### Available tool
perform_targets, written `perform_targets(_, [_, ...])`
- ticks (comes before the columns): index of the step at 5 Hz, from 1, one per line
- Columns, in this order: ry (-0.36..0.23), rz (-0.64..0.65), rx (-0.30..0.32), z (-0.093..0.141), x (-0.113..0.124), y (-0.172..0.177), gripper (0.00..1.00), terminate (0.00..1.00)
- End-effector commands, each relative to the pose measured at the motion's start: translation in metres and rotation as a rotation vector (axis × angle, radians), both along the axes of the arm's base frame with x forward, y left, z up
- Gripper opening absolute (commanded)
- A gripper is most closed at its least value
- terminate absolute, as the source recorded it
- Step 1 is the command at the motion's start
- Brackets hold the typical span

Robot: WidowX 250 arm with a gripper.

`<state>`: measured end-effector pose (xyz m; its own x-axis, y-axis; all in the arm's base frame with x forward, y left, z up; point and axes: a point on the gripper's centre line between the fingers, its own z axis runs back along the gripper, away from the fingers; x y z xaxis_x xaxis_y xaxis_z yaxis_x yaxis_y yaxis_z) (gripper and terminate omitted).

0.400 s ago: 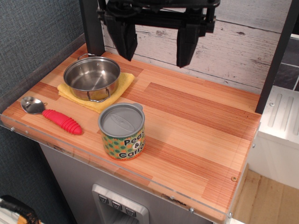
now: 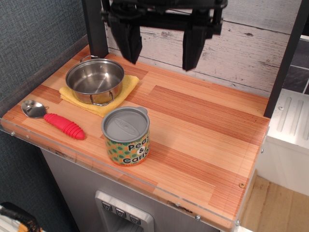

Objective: Move red spoon to the far right of table

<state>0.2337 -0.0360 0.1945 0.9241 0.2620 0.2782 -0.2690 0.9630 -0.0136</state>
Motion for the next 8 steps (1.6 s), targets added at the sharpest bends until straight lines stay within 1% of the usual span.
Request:
perform_targets(1, [-0.017,0.383,-0.062,-0.005,0.002,0.048,1.00,0.00])
perform_targets(2, [-0.028,0.606,-0.075,-0.021,-0.002,0.079,1.00,0.00])
perform_targets(3, [-0.074,0.853,-0.136,-0.042,-0.016,0.106,1.00,0.00])
perform_targets(4, [-0.073,0.973,-0.127,-0.062,-0.025,0.125,1.00,0.00])
perform_targets(5, [-0.072,1.059,-0.130,-0.078,-0.031,0.149,1.00,0.00])
perform_targets(6, [-0.067,1.109,-0.122,-0.092,-0.028,0.170,1.00,0.00])
perform_targets(7, [-0.115,1.173,-0.133,-0.103,-0.026,0.185,1.00,0.00])
perform_targets(8, [-0.108,1.208,-0.167,-0.116,-0.022,0.195,1.00,0.00])
